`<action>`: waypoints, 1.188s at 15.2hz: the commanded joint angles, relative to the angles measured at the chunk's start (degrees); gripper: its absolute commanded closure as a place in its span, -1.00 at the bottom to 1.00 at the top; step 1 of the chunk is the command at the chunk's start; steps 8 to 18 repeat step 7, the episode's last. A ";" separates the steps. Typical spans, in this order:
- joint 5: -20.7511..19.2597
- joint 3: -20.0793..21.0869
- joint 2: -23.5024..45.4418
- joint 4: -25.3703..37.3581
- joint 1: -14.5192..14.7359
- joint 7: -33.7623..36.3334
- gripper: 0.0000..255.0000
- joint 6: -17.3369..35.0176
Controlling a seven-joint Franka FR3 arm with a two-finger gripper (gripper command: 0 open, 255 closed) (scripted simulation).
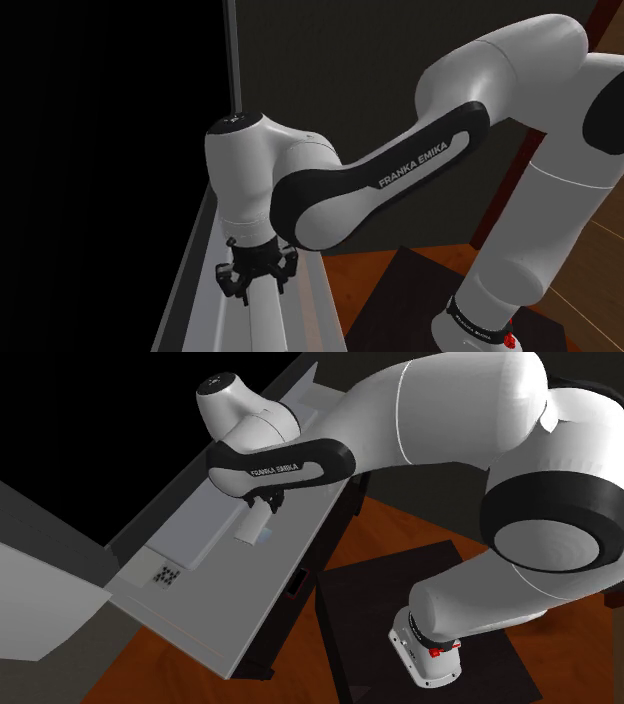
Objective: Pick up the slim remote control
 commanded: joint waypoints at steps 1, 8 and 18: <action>0.84 -0.07 -1.16 1.05 -0.13 -0.75 1.00 1.96; 2.15 -0.30 -2.68 3.21 -0.31 -1.75 1.00 -1.14; 2.15 -0.30 -2.68 3.21 -0.31 -1.75 1.00 -1.14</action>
